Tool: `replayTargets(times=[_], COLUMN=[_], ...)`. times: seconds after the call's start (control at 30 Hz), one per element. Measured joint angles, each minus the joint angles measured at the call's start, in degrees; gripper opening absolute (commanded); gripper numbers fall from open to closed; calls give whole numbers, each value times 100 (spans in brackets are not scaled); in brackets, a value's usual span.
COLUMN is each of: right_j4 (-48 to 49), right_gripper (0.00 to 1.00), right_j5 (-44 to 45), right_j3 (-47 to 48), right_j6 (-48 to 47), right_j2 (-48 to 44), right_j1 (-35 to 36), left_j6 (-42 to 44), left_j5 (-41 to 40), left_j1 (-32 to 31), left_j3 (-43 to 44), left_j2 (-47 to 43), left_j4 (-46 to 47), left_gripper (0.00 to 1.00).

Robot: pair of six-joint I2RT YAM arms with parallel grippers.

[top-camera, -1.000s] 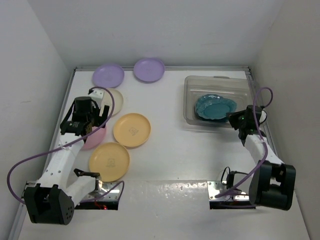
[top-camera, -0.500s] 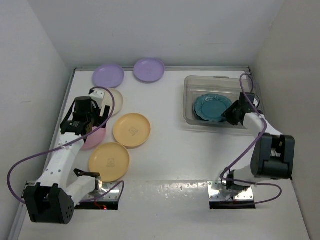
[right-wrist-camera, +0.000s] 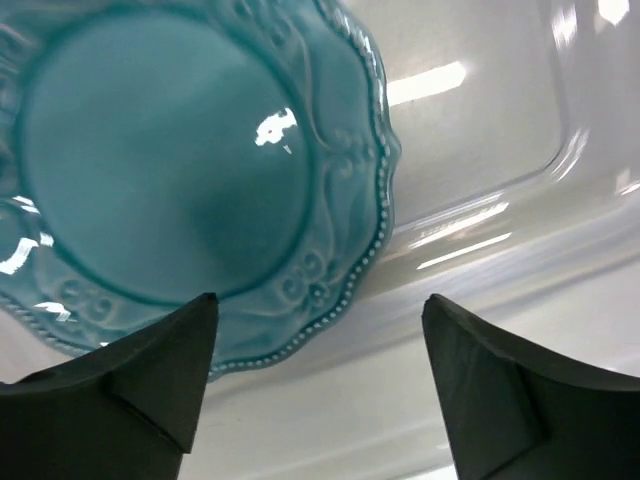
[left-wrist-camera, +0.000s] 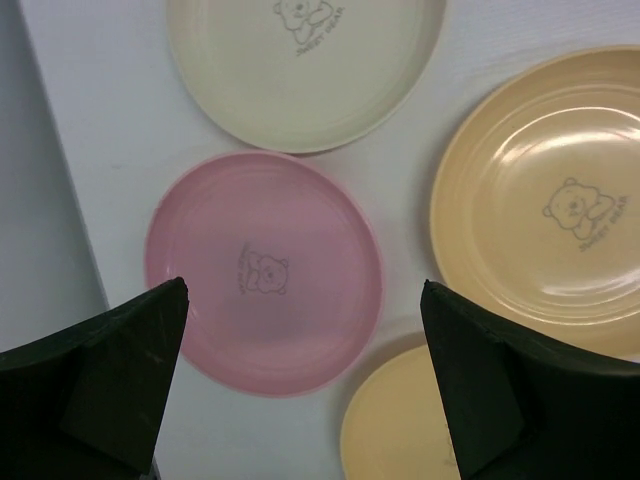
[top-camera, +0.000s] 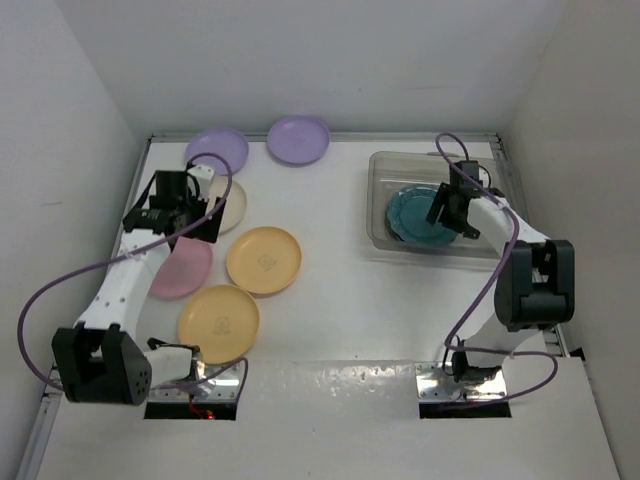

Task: Place the plates into the plastic bin on the countertop

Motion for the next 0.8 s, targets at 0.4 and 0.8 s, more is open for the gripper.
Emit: replayTargets(times=[0.4,0.8], right_j4=[378,1665], right_gripper=[67,68], right_j5=[-245,-940], right_j3=[1554,3088], right_j6=[-538,433], right_j2=[-588,1222], right_j1=[1580,2649], left_j6=[-269,-844], left_j5=[575,1008], left_j1=[697,1445], left_j3=[2439,4970], left_j2=[2791,4734], left_j4=[-391,-107], left_gripper=[92,92])
